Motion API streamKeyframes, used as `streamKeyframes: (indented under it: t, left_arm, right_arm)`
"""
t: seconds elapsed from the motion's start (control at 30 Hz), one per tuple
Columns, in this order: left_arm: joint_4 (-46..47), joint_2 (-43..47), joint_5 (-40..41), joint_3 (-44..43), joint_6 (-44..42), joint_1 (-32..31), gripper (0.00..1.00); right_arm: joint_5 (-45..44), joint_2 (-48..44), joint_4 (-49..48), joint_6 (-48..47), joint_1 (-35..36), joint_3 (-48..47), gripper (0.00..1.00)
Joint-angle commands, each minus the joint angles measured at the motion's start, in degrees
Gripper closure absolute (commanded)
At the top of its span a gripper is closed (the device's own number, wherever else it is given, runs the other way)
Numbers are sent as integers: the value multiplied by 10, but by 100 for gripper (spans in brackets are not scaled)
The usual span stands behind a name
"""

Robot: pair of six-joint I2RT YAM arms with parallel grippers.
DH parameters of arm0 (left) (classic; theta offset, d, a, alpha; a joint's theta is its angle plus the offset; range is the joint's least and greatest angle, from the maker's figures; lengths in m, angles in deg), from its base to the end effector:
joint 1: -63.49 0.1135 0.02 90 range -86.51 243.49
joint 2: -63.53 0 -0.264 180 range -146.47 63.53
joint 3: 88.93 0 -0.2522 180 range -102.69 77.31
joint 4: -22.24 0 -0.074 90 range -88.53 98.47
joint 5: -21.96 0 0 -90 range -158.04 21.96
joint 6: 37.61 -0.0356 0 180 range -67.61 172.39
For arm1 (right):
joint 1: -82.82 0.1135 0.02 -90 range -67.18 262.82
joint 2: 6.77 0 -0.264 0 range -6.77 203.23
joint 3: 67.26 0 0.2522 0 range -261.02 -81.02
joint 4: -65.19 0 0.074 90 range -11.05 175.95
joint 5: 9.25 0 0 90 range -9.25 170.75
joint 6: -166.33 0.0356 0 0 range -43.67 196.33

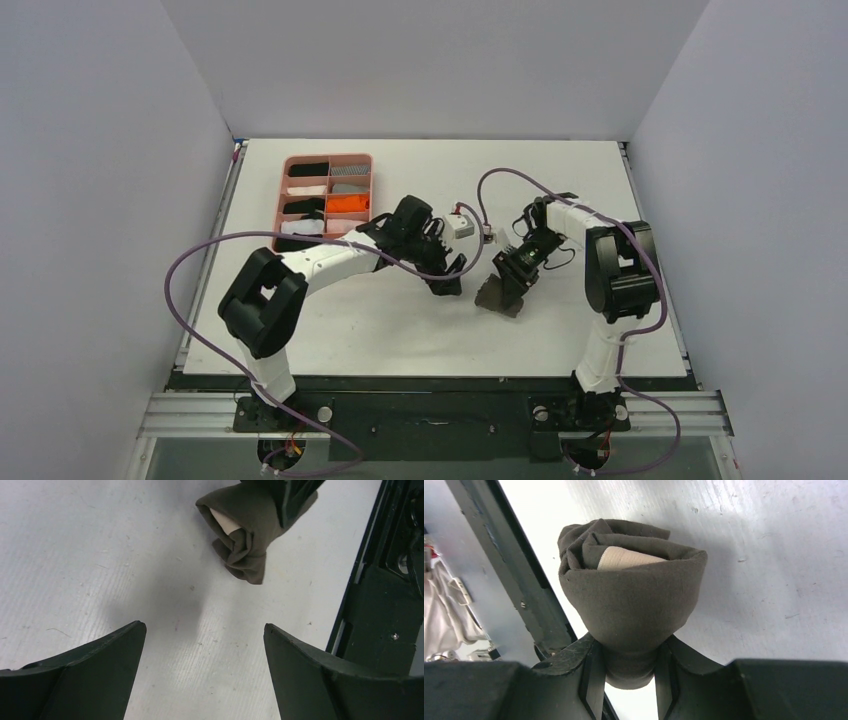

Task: Roll the underwear
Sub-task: Pick up the underwear from the center of the board.

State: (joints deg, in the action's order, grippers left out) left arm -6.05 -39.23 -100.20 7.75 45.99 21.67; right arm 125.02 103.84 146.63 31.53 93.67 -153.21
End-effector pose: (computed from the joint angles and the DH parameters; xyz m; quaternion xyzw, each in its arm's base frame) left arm 0.2752 -0.2716 0.2100 0.4573 0.7773 -0.3515 0.2515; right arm 0.3042 0.0836 0.1598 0.3814 -0.8358 -0.3947 0.0151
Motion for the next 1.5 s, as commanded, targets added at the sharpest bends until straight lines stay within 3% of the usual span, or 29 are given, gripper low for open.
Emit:
streamKeyframes:
  t: [0.0, 0.23, 0.43, 0.67, 1.1, 1.47]
  left_arm:
    - [33, 25, 51, -14, 24, 5, 14]
    - [39, 37, 50, -13, 35, -4, 14]
    - [40, 46, 65, -26, -20, -38, 14]
    - [18, 53, 82, -38, -43, -36, 14]
    - [-108, 68, 232, -81, -12, 137, 20]
    - [-129, -31, 316, -148, 18, 176, 30]
  right_arm:
    - [80, 9, 47, -27, -16, -41, 100]
    - [114, 16, 66, -31, -26, -61, 100]
    - [131, 26, 83, -39, -26, -69, 100]
    - [142, 24, 94, -43, -23, -79, 100]
    - [97, -75, -38, 97, -9, -86, 100]
    - [64, -112, -83, 133, 11, -49, 100]
